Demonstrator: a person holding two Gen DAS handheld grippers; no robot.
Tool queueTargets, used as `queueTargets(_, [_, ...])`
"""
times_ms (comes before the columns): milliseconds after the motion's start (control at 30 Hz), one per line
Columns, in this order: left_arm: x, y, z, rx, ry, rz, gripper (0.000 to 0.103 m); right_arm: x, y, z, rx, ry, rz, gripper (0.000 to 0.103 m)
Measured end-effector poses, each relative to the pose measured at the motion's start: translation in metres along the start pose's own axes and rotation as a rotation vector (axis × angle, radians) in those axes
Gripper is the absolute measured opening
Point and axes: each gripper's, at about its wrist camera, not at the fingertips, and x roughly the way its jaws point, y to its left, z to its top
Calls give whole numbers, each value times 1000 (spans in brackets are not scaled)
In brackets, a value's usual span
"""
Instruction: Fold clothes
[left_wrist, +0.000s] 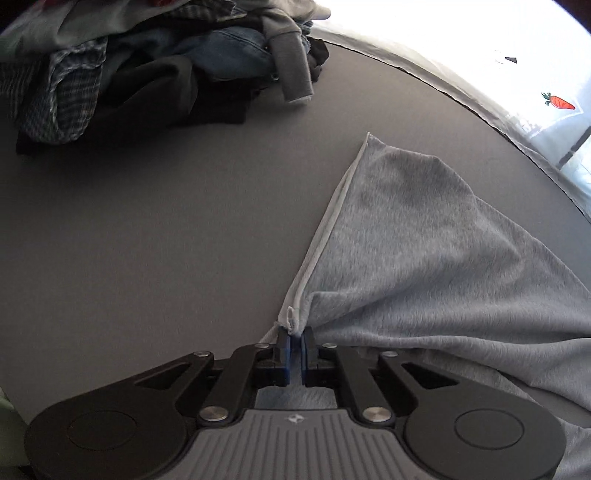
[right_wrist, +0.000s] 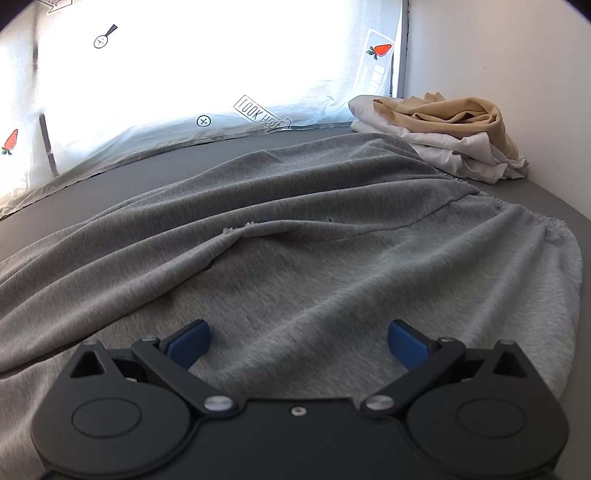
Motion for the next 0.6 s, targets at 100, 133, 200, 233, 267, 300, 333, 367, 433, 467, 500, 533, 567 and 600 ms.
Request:
queueTargets(100, [-9, -6, 3, 9, -42, 11, 15, 2, -5, 6, -4, 37, 16, 103])
queueTargets(133, [-11, -8, 6, 5, -58, 8, 18, 3, -7, 10, -3, 60, 24, 103])
queueTargets(200, [-14, -14, 12, -4, -87, 2, 23, 4, -15, 18, 24, 96, 57, 103])
queueTargets(233, [-13, -17, 16, -5, -96, 6, 25, 5, -19, 22, 42, 108, 77, 103])
queueTargets(267, [-11, -20, 20, -4, -104, 12, 25, 5, -24, 26, 62, 114, 99, 103])
queueTargets(300, [-8, -24, 25, 1, -109, 21, 26, 5, -31, 31, 83, 103, 116, 103])
queueTargets(333, [-5, -30, 30, 7, -112, 32, 27, 5, -38, 37, 99, 85, 116, 103])
queueTargets(367, [-2, -35, 35, 14, -115, 43, 27, 5, -45, 44, 114, 67, 116, 103])
queueTargets(433, [5, -44, 45, 34, -118, 50, 28, 8, -56, 63, 138, 30, 112, 103])
queueTargets(467, [9, -50, 51, 46, -119, 55, 28, 10, -62, 73, 149, 12, 110, 102])
queueTargets(500, [14, -56, 56, 57, -118, 66, 30, 11, -68, 82, 161, -7, 108, 101])
queueTargets(533, [20, -62, 62, 67, -114, 81, 32, 14, -73, 92, 165, -21, 105, 100])
queueTargets(567, [26, -66, 67, 73, -106, 91, 33, 21, -77, 102, 154, -26, 97, 95])
queueTargets(600, [32, -71, 71, 79, -98, 100, 33, 29, -81, 113, 140, -27, 83, 90])
